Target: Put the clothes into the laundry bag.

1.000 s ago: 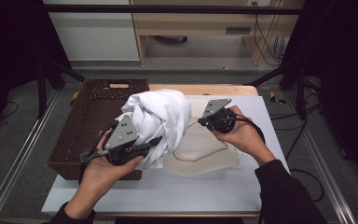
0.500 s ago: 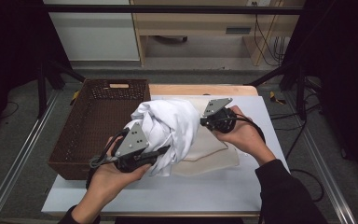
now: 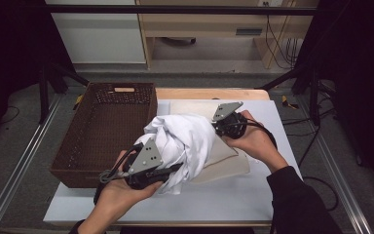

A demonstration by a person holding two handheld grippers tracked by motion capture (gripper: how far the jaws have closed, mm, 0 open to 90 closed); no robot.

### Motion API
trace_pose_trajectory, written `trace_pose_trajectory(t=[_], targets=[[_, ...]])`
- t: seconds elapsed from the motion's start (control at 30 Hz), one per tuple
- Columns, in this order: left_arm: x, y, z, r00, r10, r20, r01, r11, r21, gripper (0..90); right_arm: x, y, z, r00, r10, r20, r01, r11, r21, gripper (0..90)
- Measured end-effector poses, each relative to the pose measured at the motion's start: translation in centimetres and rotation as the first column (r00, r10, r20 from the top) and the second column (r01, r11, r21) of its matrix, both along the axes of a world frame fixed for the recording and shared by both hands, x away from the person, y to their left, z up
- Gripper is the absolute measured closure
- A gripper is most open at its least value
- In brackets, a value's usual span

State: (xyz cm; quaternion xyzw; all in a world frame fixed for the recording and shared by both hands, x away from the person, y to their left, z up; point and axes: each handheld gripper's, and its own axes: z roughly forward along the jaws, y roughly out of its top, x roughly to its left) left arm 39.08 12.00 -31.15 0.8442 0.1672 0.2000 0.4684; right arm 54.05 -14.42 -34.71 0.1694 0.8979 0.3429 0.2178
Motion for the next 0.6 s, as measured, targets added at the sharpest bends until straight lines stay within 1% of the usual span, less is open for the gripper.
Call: trace_pose_trajectory(t=[0.07, 0.13, 0.2, 0.43, 0.6], targets=[[-0.4, -0.4, -0.4, 0.9998, -0.017, -0.006, 0.017, 0.9998, 0.010, 66.9, 0.0, 0.0, 0.0, 1.0000, -0.002, -0.003, 0.002, 1.000, -0.001, 90.0], [-0.5, -0.6, -0.6, 0.9997, -0.021, -0.011, 0.021, 0.9997, 0.012, 66.8, 0.0, -0.1, 0.0, 1.0000, -0.001, -0.002, 0.001, 1.000, 0.001, 90.0], [-0.7, -1.0, -1.1, 0.9992, -0.035, -0.018, 0.036, 0.9990, 0.025, 66.9, 0.0, -0.1, 0.0, 1.0000, 0.001, -0.006, -0.001, 1.000, 0.003, 90.0], [-1.1, -1.6, -1.9, 0.9979, -0.055, -0.033, 0.057, 0.9976, 0.041, 66.8, 0.0, 0.0, 0.0, 1.0000, 0.002, -0.008, -0.002, 1.000, 0.005, 90.0], [-1.2, -1.7, -2.2, 0.9975, -0.057, -0.041, 0.059, 0.9972, 0.045, 66.8, 0.1, -0.1, 0.0, 0.9999, 0.001, -0.011, -0.001, 1.000, 0.008, 90.0]])
